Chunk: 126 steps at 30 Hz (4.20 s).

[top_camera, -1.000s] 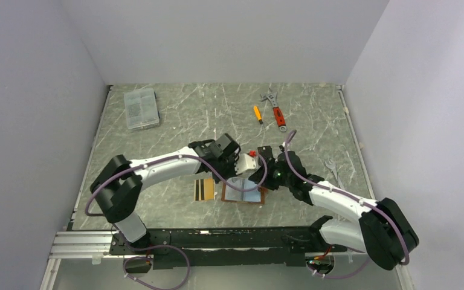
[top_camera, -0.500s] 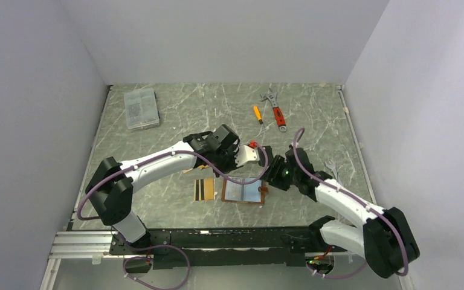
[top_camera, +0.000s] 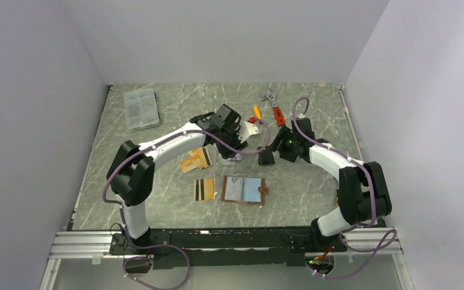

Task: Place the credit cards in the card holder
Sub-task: Insert the credit card into the card holder, then pick up the credit card from the center of the board.

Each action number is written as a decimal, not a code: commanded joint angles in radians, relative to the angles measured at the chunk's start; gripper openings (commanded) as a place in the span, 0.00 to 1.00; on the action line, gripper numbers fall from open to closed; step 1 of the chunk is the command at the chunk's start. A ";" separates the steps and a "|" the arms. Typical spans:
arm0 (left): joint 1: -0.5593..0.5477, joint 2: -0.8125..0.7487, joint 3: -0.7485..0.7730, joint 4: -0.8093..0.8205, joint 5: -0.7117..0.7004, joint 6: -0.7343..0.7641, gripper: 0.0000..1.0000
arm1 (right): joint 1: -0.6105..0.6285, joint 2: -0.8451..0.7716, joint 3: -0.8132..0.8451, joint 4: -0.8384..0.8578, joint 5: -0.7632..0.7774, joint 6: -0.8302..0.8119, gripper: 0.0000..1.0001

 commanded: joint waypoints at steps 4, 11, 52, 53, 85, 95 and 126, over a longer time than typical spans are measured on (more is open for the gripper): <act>-0.017 0.195 0.243 0.074 0.097 -0.008 0.64 | -0.064 0.109 0.026 0.104 -0.043 -0.025 0.61; -0.050 0.272 0.262 0.217 0.074 0.016 0.70 | -0.099 0.141 -0.018 0.174 -0.144 0.015 0.60; -0.032 0.388 0.314 0.282 0.080 0.032 0.68 | -0.159 0.130 -0.253 0.401 -0.385 0.131 0.42; -0.028 0.382 0.313 0.276 0.089 0.030 0.68 | -0.159 0.129 -0.251 0.398 -0.384 0.129 0.42; -0.073 0.522 0.455 0.203 0.015 0.079 0.68 | -0.184 0.158 -0.218 0.424 -0.350 0.117 0.36; -0.096 0.529 0.441 0.170 0.022 0.078 0.66 | -0.190 0.185 -0.256 0.491 -0.383 0.144 0.36; -0.074 0.486 0.422 0.193 0.048 0.010 0.71 | -0.191 0.090 -0.388 0.413 -0.278 0.098 0.44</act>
